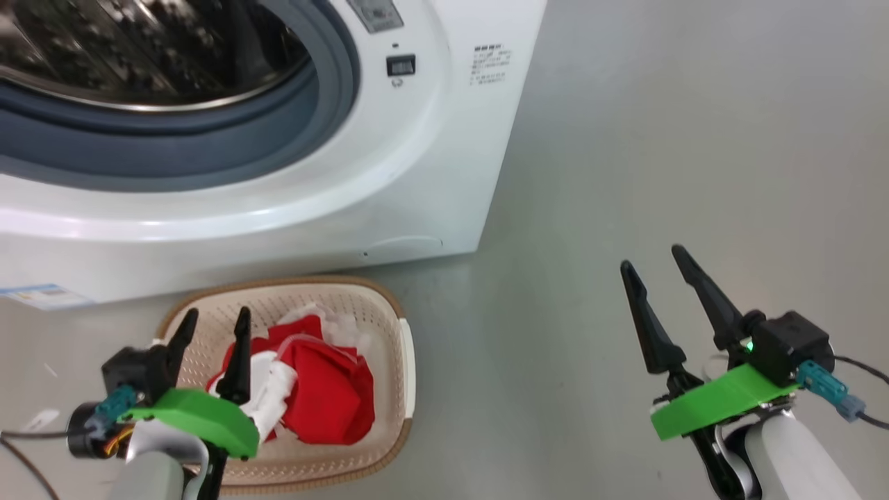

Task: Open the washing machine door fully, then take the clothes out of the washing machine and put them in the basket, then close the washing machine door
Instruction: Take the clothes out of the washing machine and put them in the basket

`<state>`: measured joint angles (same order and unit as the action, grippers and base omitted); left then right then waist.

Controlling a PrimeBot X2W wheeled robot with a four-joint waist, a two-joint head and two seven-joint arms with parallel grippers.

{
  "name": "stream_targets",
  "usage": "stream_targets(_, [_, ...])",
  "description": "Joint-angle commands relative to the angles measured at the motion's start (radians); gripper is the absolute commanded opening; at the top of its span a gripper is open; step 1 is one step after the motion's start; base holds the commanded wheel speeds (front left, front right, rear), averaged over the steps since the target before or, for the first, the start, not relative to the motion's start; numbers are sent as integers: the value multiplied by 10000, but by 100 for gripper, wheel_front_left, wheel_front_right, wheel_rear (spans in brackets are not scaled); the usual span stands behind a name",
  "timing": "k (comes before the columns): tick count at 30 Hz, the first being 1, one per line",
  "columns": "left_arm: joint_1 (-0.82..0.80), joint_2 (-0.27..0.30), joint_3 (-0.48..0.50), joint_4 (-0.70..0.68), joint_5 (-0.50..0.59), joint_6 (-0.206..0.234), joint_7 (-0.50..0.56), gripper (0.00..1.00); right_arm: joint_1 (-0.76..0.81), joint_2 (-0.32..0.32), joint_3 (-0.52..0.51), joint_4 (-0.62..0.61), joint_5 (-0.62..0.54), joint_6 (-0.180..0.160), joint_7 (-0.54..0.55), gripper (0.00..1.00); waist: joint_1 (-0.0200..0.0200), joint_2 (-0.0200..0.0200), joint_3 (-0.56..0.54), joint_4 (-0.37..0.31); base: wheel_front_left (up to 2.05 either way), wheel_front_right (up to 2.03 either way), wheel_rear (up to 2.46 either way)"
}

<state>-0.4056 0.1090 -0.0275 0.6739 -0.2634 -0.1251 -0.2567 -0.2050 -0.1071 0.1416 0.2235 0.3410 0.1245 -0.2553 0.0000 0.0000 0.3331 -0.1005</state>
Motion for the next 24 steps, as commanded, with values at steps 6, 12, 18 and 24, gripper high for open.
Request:
stream_targets(6, [770,42,756,-1123,313,-56,-51,100,538,-217,23,-126,96,62,-65,100,0,0,-984,221,0,0,0])
stream_targets(12, [1335,-76,1119,-1971,588,-56,-51,100,934,-310,-88,-70,139,62,-65,100,0,0,-1542,329,0,0,0])
stream_targets(18, [1778,-172,1349,-2667,701,-56,-51,100,1208,-369,-168,-81,148,62,-65,100,0,0,-1897,388,0,0,0])
stream_targets(24, [2334,-272,1495,-3338,817,-56,-51,100,1512,-411,-267,-79,155,62,-65,100,0,0,-2301,457,0,0,0])
